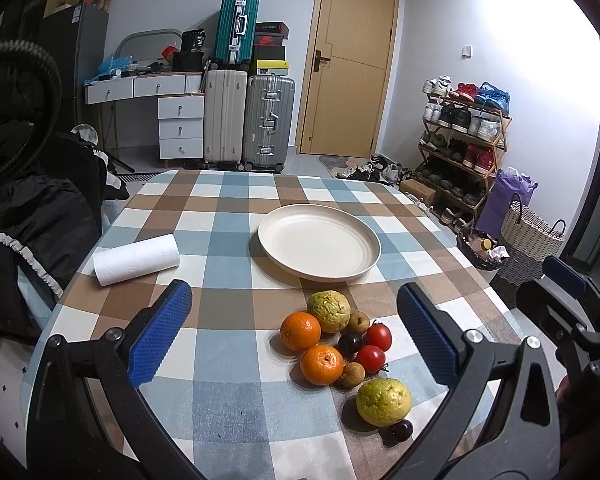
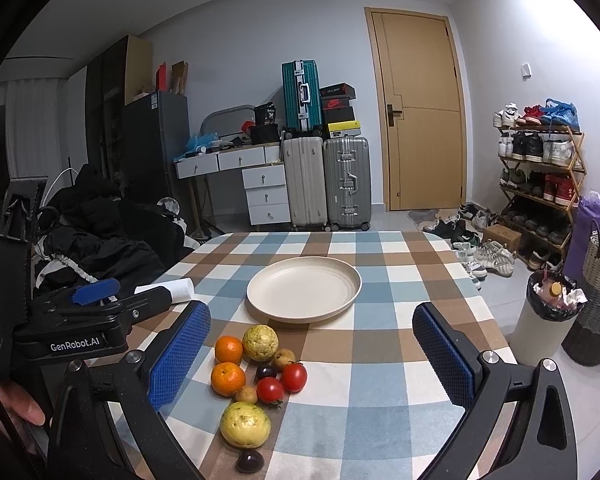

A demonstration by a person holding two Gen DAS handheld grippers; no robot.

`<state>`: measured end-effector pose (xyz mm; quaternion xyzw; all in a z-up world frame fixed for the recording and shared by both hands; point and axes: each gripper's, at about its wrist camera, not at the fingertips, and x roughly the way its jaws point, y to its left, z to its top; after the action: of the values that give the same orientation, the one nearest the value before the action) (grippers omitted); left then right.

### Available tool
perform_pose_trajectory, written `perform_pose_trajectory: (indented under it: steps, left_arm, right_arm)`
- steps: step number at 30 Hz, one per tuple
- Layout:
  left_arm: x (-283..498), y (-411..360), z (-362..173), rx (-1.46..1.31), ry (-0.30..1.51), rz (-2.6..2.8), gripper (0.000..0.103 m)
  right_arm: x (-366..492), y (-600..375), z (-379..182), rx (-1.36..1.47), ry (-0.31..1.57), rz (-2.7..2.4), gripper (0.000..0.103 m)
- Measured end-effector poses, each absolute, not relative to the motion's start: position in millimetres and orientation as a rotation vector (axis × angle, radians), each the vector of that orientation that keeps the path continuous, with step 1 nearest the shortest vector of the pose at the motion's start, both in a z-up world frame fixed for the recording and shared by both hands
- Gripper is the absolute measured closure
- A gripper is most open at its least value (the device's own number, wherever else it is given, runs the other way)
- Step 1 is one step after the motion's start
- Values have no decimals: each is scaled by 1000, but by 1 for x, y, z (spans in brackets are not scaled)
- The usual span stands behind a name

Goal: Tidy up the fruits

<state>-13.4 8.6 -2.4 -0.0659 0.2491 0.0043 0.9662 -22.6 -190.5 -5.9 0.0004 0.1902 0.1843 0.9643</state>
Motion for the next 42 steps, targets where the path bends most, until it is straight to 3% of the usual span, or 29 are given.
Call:
perform_pose_trajectory:
  steps: [17,42]
  left_arm:
    - [-15,11,-10,-134,513,12,1]
    - [3,30,-36,-152,583,58,1]
  right_arm:
    - [-26,-183,-15,-9,411,469,0]
    - [-4,-147,-94,14,715,694,0]
